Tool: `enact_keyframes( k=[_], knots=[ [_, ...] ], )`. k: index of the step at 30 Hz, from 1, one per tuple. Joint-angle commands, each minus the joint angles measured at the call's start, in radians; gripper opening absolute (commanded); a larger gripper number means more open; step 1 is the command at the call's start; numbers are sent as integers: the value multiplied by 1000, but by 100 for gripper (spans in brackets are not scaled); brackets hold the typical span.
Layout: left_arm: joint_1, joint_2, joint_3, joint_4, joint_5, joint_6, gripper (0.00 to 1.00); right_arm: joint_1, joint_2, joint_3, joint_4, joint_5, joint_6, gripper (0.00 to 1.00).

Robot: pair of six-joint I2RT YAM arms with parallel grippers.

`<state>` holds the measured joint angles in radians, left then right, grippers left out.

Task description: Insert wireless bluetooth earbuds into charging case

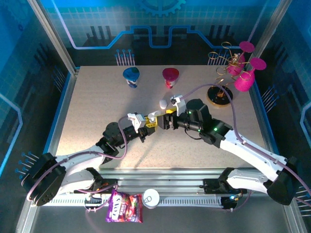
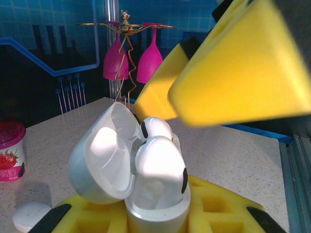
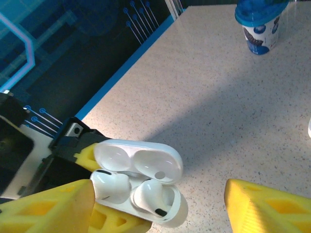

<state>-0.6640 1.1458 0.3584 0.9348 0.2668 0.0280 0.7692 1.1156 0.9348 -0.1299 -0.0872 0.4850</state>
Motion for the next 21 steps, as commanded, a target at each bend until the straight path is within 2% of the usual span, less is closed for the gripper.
enact_keyframes(
  k=[1,11,21],
  knots=[
    [-4,4,29,65,23,15,0,1,-8,21,-21,-17,-28,72],
    [-4,14,26,75,39,13,0,19,74,99,-73,25,-38,74],
    [-5,5,27,71,40,13,0,16,69,74,-124,38,-28,71]
  ],
)
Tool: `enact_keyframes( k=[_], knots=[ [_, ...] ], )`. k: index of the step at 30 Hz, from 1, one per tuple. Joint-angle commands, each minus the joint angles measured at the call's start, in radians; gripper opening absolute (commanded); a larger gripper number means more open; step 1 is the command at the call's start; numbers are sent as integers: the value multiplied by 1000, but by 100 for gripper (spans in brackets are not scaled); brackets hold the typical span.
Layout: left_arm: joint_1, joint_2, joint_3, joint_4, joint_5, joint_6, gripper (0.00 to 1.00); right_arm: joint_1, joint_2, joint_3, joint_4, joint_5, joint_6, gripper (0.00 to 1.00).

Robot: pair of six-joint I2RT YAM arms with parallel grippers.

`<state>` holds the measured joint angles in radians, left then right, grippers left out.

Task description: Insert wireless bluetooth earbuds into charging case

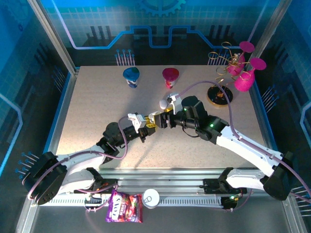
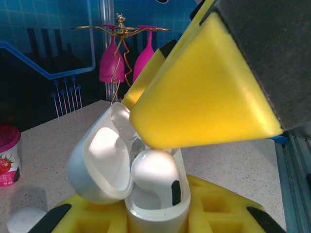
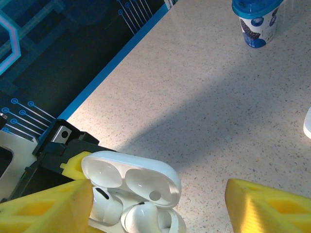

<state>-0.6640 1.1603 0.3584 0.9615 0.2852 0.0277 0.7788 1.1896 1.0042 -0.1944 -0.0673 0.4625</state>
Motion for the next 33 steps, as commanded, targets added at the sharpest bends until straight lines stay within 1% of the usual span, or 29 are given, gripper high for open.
enact_keyframes(
  k=[1,8,19,24,29,33],
  knots=[
    [-4,-11,28,43,22,14,0,8,-11,2,-66,18,-3,71],
    [-3,-4,32,45,26,11,0,10,-34,-10,-102,19,-10,72],
    [-4,29,11,86,72,26,0,11,-45,44,-31,-39,-14,75],
    [-3,26,17,86,101,25,0,11,-16,16,-36,-40,-7,76],
    [-2,20,21,82,120,20,0,9,-28,-44,-53,-11,15,73],
    [-3,18,25,81,126,15,0,9,-50,-56,-85,-1,12,71]
  ],
)
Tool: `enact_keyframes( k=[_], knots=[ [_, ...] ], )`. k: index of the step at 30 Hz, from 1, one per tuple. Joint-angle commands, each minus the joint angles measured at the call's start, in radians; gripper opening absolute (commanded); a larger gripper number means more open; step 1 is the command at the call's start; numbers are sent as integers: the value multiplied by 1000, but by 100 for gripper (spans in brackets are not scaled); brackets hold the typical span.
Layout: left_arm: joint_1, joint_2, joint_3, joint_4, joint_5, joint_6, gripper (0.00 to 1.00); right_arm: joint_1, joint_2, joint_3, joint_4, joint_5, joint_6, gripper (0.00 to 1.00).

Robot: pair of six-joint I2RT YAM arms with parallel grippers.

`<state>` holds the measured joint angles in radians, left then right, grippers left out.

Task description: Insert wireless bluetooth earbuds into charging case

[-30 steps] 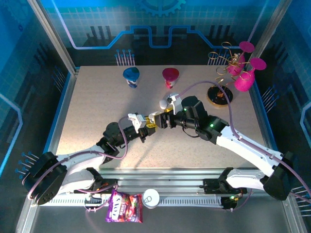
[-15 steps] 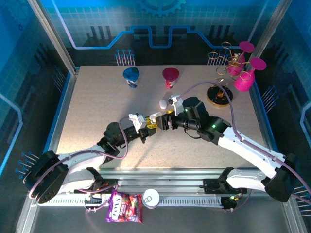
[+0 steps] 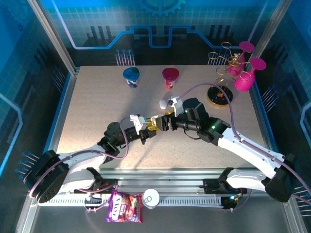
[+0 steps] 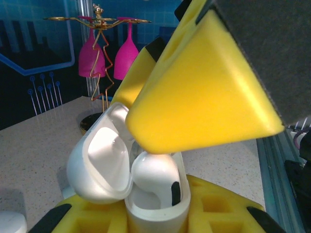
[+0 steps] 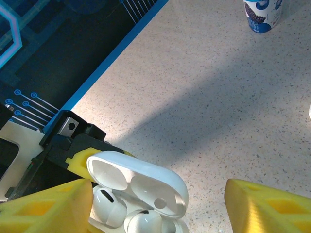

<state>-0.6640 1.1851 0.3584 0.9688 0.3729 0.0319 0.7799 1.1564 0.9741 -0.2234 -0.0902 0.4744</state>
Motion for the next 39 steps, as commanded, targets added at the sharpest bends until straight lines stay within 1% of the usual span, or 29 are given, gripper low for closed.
enact_keyframes(
  k=[1,8,10,12,14,16,19,24,29,39],
  knots=[
    [-2,-6,27,74,38,10,0,8,-21,-24,-66,21,-3,70],
    [-2,2,29,89,54,6,0,15,-39,-11,-125,4,-15,68],
    [-3,9,27,98,93,25,0,22,-52,-2,-127,-5,-15,68],
    [4,20,28,92,167,43,0,22,-70,11,-111,-25,-12,69],
    [21,36,39,85,252,32,0,21,-89,28,-100,-38,-12,70],
    [34,58,44,117,314,11,0,15,-106,43,-83,-56,-13,72],
    [39,77,46,157,359,8,0,2,-120,54,-71,-82,-10,74],
    [48,91,76,145,434,2,0,-1,-117,57,-100,-87,-24,74],
    [50,93,83,157,436,1,1,1,-112,33,-132,-99,-45,74],
    [52,93,100,168,432,-21,1,4,-92,-17,-203,-58,-93,75]
  ],
)
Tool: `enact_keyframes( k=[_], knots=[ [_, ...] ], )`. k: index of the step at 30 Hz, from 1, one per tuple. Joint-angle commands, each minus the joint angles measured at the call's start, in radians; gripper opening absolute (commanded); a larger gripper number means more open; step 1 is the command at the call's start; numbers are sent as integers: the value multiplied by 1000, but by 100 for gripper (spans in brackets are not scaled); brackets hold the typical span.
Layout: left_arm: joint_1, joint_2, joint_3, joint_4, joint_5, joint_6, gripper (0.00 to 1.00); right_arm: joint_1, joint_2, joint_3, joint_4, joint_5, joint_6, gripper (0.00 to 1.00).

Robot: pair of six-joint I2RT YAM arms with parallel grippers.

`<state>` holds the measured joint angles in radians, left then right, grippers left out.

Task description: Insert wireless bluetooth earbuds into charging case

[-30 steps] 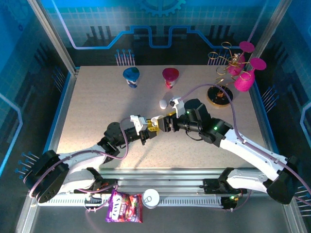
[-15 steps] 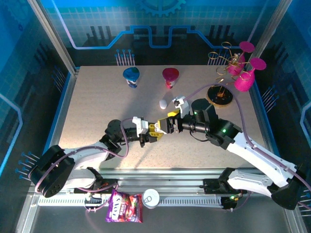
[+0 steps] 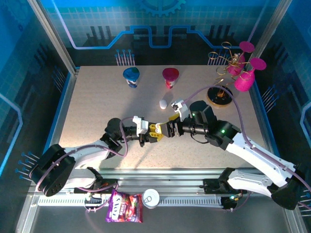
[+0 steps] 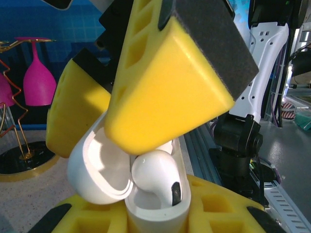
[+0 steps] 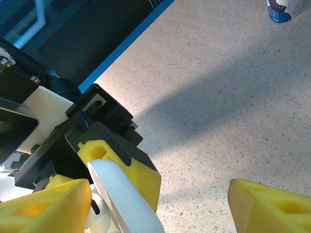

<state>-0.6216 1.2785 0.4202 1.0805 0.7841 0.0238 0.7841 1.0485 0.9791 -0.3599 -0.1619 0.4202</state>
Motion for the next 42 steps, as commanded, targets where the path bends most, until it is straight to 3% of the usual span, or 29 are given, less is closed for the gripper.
enact_keyframes(
  k=[1,8,21,33,42],
  knots=[
    [9,-1,39,56,21,-13,0,2,18,-18,-71,18,-41,75],
    [13,12,24,58,15,8,0,-9,-14,23,-18,-28,-9,75],
    [12,8,7,23,23,47,0,-123,11,34,44,-124,71,75],
    [12,-7,11,-6,30,65,0,-161,118,144,-220,-153,29,74],
    [14,-8,19,-39,-57,46,0,-155,92,161,-325,-242,-38,74]
  ],
)
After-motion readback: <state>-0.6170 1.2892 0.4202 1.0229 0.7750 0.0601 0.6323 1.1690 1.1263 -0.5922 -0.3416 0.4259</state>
